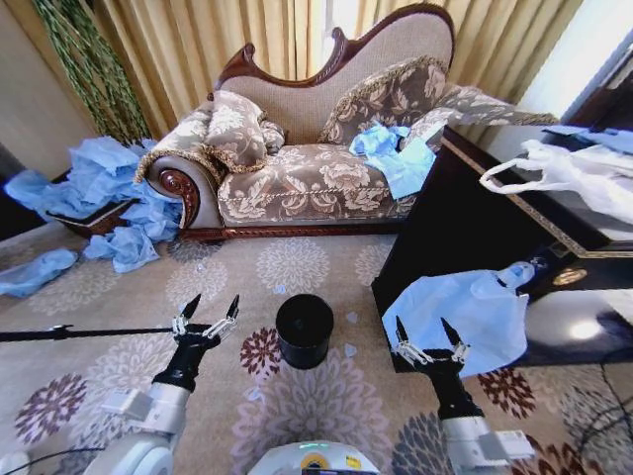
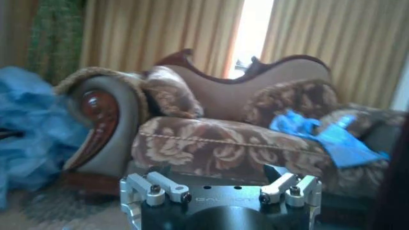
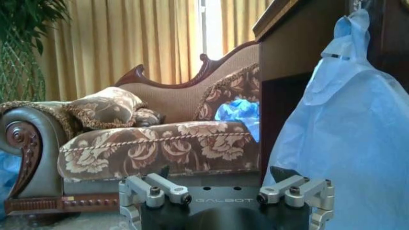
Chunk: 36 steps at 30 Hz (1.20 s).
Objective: Place a garbage bag over the trash bin.
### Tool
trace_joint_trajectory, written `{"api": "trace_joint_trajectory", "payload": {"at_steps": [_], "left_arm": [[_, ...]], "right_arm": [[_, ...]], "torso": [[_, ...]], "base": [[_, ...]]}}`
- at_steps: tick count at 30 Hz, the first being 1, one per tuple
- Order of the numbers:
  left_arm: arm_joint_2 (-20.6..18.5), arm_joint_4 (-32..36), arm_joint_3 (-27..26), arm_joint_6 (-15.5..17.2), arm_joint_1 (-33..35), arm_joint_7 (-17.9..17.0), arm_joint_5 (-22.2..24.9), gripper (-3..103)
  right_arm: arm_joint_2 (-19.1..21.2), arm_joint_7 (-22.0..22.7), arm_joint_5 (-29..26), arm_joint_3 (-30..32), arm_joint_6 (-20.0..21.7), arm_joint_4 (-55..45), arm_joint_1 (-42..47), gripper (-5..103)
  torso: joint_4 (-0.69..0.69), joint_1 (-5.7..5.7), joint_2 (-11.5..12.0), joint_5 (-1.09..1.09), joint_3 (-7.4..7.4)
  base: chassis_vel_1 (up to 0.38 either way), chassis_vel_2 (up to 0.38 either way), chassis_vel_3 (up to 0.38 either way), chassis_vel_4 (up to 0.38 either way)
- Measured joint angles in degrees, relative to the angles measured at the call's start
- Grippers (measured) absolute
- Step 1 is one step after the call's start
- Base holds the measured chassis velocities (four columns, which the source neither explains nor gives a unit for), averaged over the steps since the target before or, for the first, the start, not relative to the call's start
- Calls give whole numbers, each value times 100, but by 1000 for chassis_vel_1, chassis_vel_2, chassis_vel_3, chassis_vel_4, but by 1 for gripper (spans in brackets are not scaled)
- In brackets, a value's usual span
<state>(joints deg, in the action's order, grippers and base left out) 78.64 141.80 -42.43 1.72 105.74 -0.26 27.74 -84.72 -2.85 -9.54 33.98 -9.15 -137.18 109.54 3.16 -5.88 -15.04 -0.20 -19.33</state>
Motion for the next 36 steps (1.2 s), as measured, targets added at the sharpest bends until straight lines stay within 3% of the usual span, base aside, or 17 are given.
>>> {"api": "trace_joint_trajectory", "payload": {"at_steps": [3, 7, 10, 16, 19, 25, 29, 32, 36], "left_arm": [[173, -1, 59, -88, -57, -513, 35, 100], [331, -24, 56, -178, -20, -575, -60, 102], [421, -53, -20, -294, 0, -470, -414, 97], [411, -51, -68, -300, 81, -383, -496, 100], [316, -74, -1, -139, 176, -38, -552, 103], [243, -207, 111, -66, 184, 228, -743, 99], [69, -276, 231, -117, 146, 278, -751, 99], [-237, -325, 401, -102, 14, 280, -452, 99], [-1056, -562, 713, -13, -340, 177, 106, 97]], "right_arm": [[-32, 143, 7, -27, 2, -1, -9, 100], [-38, 206, 8, -29, 8, 2, -21, 100], [-41, 252, 7, -42, 11, -15, -36, 100], [-73, 244, 61, -71, -38, -30, -40, 100], [-114, 129, 196, -96, -282, -46, -32, 100], [-121, -42, 404, -71, -557, -50, -22, 100], [-117, -40, 452, -79, -604, 35, 8, 100], [-126, -39, 489, -111, -659, 108, 63, 100], [-142, -65, 444, -131, -709, 62, 183, 100]], "torso": [[0, 0, 0, 0, 0], [0, 0, 0, 0, 0], [0, 0, 0, 0, 0], [0, 0, 0, 0, 0], [0, 0, 0, 0, 0], [0, 0, 0, 0, 0], [-1, 0, 0, 0, 0], [-1, 0, 0, 0, 0], [0, 0, 0, -1, 0]], "base": [[0, 0, 0, 0], [0, 0, 0, 0], [0, 0, 0, 0], [0, 0, 0, 0], [0, 0, 0, 0], [0, 0, 0, 0], [0, 0, 0, 0], [0, 0, 0, 0], [0, 0, 0, 0]]}}
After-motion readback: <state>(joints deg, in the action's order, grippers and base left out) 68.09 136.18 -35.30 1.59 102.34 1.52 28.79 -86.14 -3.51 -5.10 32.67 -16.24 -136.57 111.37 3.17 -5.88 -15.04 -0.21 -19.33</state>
